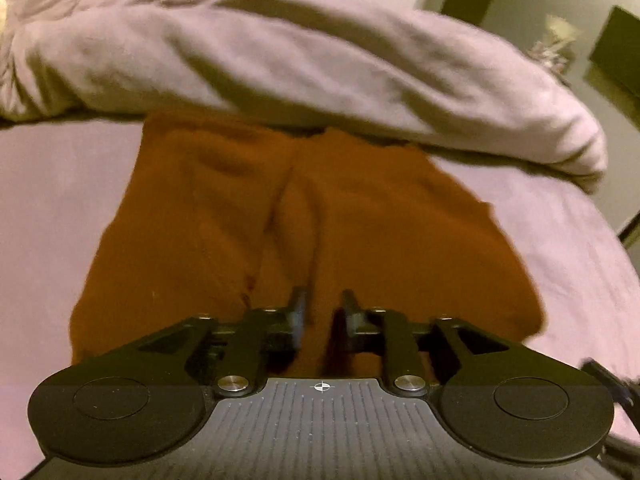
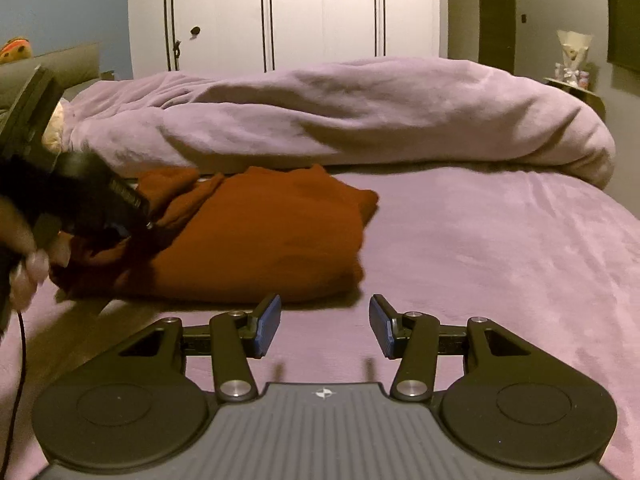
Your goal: Fold small clothes
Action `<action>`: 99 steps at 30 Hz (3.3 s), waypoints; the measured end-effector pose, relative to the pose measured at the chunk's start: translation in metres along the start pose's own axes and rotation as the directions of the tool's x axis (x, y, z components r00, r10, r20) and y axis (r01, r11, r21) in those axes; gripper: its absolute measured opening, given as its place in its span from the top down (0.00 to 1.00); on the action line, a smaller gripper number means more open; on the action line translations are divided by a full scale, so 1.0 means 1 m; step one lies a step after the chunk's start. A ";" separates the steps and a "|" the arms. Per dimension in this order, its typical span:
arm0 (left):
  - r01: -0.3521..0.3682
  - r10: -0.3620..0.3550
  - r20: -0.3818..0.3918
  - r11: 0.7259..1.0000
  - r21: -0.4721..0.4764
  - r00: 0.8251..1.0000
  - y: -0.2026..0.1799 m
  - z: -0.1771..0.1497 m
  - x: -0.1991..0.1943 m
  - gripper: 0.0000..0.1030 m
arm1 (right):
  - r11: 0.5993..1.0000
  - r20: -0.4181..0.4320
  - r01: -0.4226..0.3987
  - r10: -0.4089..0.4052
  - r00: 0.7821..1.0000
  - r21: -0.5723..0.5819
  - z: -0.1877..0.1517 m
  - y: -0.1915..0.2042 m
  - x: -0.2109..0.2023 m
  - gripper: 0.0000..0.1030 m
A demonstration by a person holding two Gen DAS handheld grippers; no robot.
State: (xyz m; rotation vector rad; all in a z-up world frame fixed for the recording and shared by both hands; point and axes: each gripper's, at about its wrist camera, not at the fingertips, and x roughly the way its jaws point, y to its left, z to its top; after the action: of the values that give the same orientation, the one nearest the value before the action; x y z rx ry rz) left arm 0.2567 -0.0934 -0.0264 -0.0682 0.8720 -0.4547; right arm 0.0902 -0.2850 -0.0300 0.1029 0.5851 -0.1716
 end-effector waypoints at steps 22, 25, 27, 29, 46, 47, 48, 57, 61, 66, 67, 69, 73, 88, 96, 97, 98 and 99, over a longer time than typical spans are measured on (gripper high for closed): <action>-0.088 0.108 0.053 0.952 -0.294 0.993 0.113 -0.026 -0.040 0.43 | 0.931 0.043 -0.362 0.364 0.930 -0.049 0.083 0.103 0.055 0.71; -0.089 0.106 0.048 0.958 -0.274 0.993 0.110 -0.029 -0.036 0.40 | 0.915 -0.009 -0.399 0.399 0.917 -0.062 0.090 0.123 0.077 0.75; -0.081 0.098 0.046 0.956 -0.281 0.994 0.112 -0.034 -0.036 0.34 | 0.916 -0.102 -0.398 0.393 0.914 -0.037 0.086 0.129 0.104 0.77; -0.073 0.085 0.029 0.955 -0.286 0.996 0.115 -0.035 -0.032 0.29 | 0.936 -0.226 -0.350 0.334 0.915 -0.035 0.071 0.129 0.131 0.77; -0.145 0.165 0.051 0.951 -0.272 0.985 0.133 -0.055 -0.065 0.25 | 0.844 -0.256 -0.411 0.505 0.824 0.344 0.102 0.132 0.167 0.56; -0.142 0.163 0.053 0.951 -0.276 0.985 0.135 -0.055 -0.066 0.25 | 0.845 -0.253 -0.409 0.503 0.827 0.343 0.103 0.134 0.165 0.56; -0.138 0.159 0.055 0.951 -0.277 0.986 0.136 -0.055 -0.065 0.25 | 0.846 -0.246 -0.405 0.498 0.831 0.347 0.105 0.135 0.166 0.56; -0.147 0.167 0.048 0.948 -0.281 0.985 0.134 -0.053 -0.060 0.23 | 0.843 -0.303 -0.405 0.513 0.804 0.353 0.101 0.153 0.187 0.68; -0.148 0.180 0.090 0.947 -0.286 0.979 0.138 -0.045 -0.070 0.23 | 0.862 -0.293 -0.432 0.499 0.815 0.266 0.102 0.154 0.180 0.90; -0.183 0.216 0.093 0.943 -0.277 0.972 0.140 -0.030 -0.059 0.19 | 0.901 -0.226 -0.384 0.424 0.877 0.200 0.106 0.124 0.156 0.90; -0.183 0.212 0.085 0.946 -0.269 0.973 0.139 -0.029 -0.052 0.20 | 0.916 -0.225 -0.364 0.395 0.891 0.169 0.105 0.120 0.154 0.90; -0.176 0.191 0.039 0.954 -0.243 0.981 0.133 -0.028 -0.034 0.21 | 0.921 -0.231 -0.346 0.381 0.895 0.179 0.101 0.111 0.156 0.90; -0.234 0.235 -0.008 0.959 -0.157 0.972 0.123 -0.031 -0.014 0.25 | 0.903 -0.270 -0.361 0.416 0.868 0.233 0.093 0.098 0.167 0.78; -0.249 0.249 -0.024 0.954 -0.166 0.968 0.120 -0.031 -0.014 0.25 | 0.698 -0.198 -0.411 0.615 0.763 0.587 0.083 0.065 0.195 0.39; -0.275 0.272 -0.039 0.953 -0.125 0.962 0.115 -0.037 -0.022 0.24 | 0.840 -0.284 -0.443 0.528 0.800 0.312 0.112 0.104 0.186 0.84; -0.273 0.270 -0.042 0.954 -0.126 0.962 0.115 -0.037 -0.023 0.23 | 0.866 -0.285 -0.440 0.495 0.821 0.237 0.117 0.108 0.179 0.85; -0.271 0.268 -0.043 0.954 -0.127 0.963 0.114 -0.037 -0.025 0.22 | 0.880 -0.266 -0.441 0.474 0.839 0.176 0.124 0.109 0.170 0.85; -0.261 0.258 -0.039 0.956 -0.131 0.965 0.113 -0.036 -0.027 0.22 | 0.887 -0.245 -0.440 0.461 0.853 0.137 0.130 0.107 0.162 0.85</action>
State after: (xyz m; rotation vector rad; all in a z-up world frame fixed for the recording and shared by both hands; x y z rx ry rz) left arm 0.2552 0.0237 -0.0571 -0.0719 0.9178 -0.1495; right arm 0.3135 -0.2202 -0.0073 0.3396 0.8125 0.2857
